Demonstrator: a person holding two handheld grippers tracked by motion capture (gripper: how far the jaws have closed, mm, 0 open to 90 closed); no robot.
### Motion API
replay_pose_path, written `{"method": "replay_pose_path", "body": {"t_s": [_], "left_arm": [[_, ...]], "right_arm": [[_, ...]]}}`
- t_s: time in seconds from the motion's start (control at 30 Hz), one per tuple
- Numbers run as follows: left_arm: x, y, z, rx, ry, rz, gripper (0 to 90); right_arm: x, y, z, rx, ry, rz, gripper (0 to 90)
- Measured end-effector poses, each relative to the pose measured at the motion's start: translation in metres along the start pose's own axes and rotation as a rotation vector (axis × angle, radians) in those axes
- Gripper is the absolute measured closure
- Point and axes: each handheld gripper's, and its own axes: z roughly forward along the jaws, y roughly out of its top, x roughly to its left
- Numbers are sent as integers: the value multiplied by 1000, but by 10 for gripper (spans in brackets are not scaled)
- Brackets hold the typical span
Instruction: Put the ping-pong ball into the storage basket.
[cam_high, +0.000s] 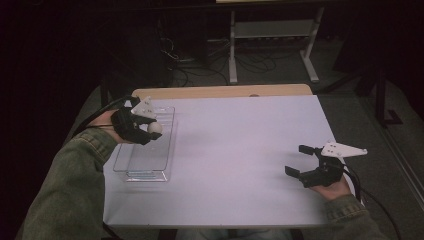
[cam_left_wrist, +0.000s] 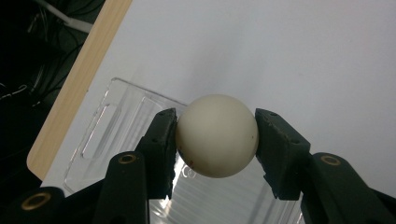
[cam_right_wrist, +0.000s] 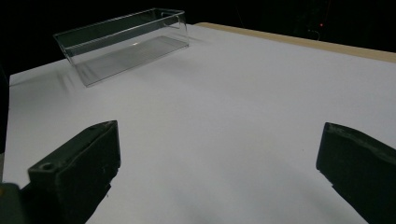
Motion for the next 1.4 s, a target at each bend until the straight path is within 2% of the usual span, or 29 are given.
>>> {"method": "replay_pose_path", "body": {"t_s": [0.2,0.33,0.47,0.67,0.87,1.0,1.4], "left_arm": [[0,-3,0,12,-8,1,506],[1,-3,-3,24,-24,19,506],[1,-3,-4,38,-41,16,505],[0,-2,3,68,-71,36,505],[-1,-2,6,89,-79,52,505],[-2,-3,9,123,-88,60,504],[-3,-5,13,156,-110,70,504]], "right_arm": [[0,0,0,3,-1,0,0],[0,0,0,3,-1,0,0],[0,0,1,5,0,-2,0],[0,0,0,2,-4,-4,0],[0,0,0,1,-1,-6,0],[0,0,0,1,-2,-6,0],[0,0,0,3,-1,-6,0]]}}
